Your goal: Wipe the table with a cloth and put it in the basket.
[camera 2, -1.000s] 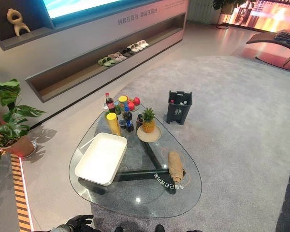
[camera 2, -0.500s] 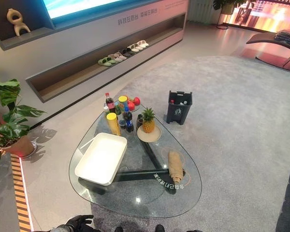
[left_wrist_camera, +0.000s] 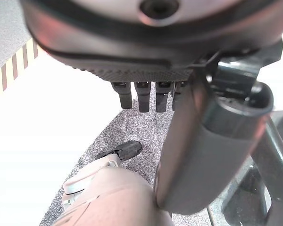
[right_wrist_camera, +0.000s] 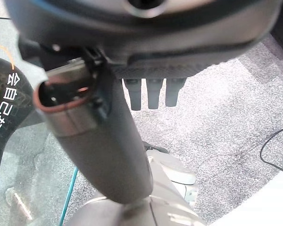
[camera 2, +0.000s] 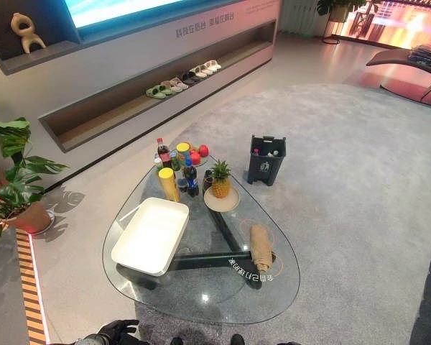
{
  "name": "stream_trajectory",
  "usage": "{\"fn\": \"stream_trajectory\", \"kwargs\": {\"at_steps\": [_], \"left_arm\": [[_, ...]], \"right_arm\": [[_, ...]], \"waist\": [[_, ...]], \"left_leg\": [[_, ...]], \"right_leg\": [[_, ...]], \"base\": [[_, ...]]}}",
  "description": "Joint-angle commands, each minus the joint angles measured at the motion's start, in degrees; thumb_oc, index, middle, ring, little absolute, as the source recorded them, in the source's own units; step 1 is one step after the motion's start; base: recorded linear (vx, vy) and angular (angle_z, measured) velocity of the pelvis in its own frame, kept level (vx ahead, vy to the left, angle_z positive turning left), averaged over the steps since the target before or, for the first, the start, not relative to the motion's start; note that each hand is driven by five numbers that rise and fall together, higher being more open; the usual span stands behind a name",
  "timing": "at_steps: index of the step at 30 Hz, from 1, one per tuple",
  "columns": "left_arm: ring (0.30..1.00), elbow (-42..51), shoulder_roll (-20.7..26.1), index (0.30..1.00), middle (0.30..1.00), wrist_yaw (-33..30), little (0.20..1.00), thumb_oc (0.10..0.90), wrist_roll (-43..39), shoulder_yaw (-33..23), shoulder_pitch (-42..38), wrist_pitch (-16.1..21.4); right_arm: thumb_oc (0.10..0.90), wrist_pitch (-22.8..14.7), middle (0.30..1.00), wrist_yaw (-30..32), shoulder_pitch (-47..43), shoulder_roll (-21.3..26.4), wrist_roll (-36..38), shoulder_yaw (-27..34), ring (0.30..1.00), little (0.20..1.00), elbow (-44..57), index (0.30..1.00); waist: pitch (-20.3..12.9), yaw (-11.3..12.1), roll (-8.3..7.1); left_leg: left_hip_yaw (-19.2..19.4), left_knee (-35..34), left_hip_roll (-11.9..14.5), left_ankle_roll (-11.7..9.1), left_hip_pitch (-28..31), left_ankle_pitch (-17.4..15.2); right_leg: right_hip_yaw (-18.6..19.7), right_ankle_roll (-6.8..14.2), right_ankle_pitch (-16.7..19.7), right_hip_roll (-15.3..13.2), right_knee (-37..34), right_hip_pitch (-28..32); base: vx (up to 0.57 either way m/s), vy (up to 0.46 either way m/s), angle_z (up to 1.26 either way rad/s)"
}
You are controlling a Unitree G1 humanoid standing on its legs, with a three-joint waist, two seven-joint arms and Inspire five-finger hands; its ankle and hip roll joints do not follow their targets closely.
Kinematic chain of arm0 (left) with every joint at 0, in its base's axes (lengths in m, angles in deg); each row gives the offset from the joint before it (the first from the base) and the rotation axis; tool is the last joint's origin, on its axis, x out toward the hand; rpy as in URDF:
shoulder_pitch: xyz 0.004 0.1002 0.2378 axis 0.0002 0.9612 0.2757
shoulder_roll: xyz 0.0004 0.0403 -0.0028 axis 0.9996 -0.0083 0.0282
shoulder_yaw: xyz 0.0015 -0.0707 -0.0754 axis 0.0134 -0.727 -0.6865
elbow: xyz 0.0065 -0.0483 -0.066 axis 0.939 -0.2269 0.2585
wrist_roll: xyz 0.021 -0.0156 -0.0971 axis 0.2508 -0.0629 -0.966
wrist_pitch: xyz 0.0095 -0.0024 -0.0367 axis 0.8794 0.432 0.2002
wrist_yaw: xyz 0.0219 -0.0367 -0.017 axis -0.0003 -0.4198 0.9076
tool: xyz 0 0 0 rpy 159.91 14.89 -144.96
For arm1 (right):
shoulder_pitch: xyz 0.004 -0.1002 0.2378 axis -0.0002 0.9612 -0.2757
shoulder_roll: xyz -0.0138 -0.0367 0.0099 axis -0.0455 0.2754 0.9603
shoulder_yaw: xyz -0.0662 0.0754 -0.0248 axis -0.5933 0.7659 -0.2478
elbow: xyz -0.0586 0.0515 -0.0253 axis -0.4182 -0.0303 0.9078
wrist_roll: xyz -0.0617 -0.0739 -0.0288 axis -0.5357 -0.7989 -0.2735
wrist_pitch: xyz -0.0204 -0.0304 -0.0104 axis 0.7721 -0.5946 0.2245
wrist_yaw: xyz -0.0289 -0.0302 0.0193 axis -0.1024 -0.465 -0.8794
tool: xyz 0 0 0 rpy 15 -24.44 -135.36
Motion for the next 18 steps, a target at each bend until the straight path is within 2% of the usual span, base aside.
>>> {"fn": "stream_trajectory", "kwargs": {"at_steps": [1,3,6,11,14,18], "left_arm": [[0.900,-3.37,-0.17,0.900,0.900,-0.22,0.900,0.800,-1.09,-0.42,-2.89,0.82],[0.900,-2.36,0.16,0.900,0.900,-0.79,0.900,0.800,-3.33,-0.79,-2.96,1.40],[0.900,0.23,1.04,0.900,0.900,-1.41,0.900,0.800,-9.31,-0.64,-4.93,1.59],[0.900,0.97,2.07,0.900,0.900,-2.10,0.900,0.800,-11.50,-1.05,-7.60,0.80],[0.900,0.64,3.00,0.900,0.900,-2.32,0.900,0.800,-12.18,-2.07,-8.33,0.65],[0.900,0.48,4.54,0.900,0.900,-2.56,0.900,0.800,-13.92,-2.94,-10.78,1.71]], "right_arm": [[0.800,0.72,0.900,-1.39,-2.65,-0.07,-1.61,-1.59,0.900,0.900,-1.50,0.900],[0.800,1.26,0.900,-1.49,-2.77,0.51,-1.87,-1.83,0.900,0.900,-1.19,0.900],[0.800,2.28,0.900,-1.33,-4.49,2.12,-0.93,-2.45,0.900,0.900,-0.71,0.900],[0.800,3.37,0.900,0.31,-6.26,2.77,1.64,-1.69,0.900,0.900,-0.88,0.900],[0.800,3.11,0.900,0.30,-6.93,3.52,1.61,-1.41,0.900,0.900,-0.94,0.900],[0.800,2.53,0.900,-0.14,-8.79,4.82,3.09,-2.24,0.900,0.900,-0.03,0.900]], "waist": [[2.44,-0.62,-1.45],[2.99,-0.69,-1.22],[5.66,-0.67,-0.35],[9.68,-1.01,0.65],[12.19,-1.32,0.67],[15.84,-0.84,0.19]], "left_leg": [[2.11,0.05,-2.93,0.63,0.57,-3.74],[2.18,0.05,-2.95,0.54,0.10,-3.55],[1.97,0.05,-3.10,0.83,-2.31,-2.57],[0.66,0.05,-3.65,1.25,-6.83,-0.88],[1.01,0.05,-3.56,1.39,-8.57,-0.40],[1.35,0.74,-3.47,1.30,-11.92,1.42]], "right_leg": [[-1.74,1.63,-2.34,-0.31,0.28,2.14],[-1.49,1.64,-2.18,-0.40,0.28,1.66],[-1.23,1.43,-1.33,-0.66,0.28,-0.78],[-0.26,1.21,0.01,-0.58,0.51,-5.38],[-0.28,1.07,0.34,-0.39,1.19,-7.78],[-0.37,0.16,-1.23,0.49,7.03,-13.06]], "base": [[0.08,0.007,0.00],[0.02,0.024,0.00],[-0.07,0.038,-0.02],[-0.09,0.009,0.01],[-0.09,0.013,0.04],[-0.14,0.005,-0.03]]}}
